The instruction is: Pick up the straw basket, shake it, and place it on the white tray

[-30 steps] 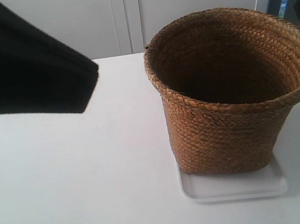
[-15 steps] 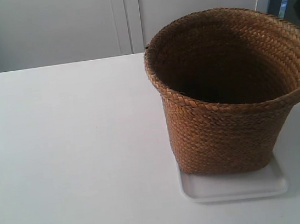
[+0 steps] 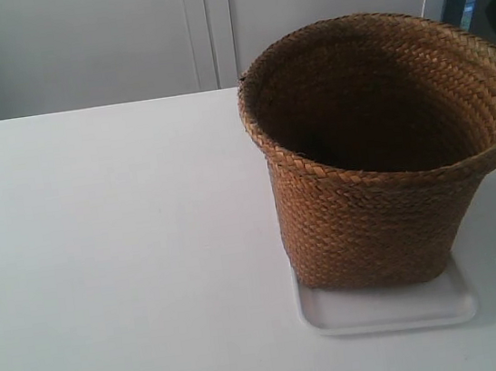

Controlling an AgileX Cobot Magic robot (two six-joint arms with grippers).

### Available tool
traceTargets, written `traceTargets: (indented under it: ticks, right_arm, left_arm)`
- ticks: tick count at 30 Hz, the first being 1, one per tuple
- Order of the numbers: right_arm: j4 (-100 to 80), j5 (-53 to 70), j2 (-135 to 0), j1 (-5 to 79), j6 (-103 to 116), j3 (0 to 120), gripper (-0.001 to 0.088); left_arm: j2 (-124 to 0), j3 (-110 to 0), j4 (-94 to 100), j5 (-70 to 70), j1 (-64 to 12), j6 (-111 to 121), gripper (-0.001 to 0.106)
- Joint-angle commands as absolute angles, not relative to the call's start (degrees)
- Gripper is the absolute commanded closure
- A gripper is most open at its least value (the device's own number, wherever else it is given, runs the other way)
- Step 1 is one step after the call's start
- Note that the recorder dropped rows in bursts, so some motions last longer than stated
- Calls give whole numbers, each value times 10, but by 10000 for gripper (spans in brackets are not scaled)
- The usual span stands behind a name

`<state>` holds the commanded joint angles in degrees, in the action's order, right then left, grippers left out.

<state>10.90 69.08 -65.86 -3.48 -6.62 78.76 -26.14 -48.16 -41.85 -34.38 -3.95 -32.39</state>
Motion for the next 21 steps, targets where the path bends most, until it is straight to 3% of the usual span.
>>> traceTargets:
  ticks: [17,21]
  right_arm:
    - [109,688,-659,-35,-66,788,343]
    - [109,688,-659,-35,-66,788,343]
  left_arm:
    - [-270,-322,-448,-203,-40,-320,1053]
    - [-241,-274,-359,-174,-40,-242,1053]
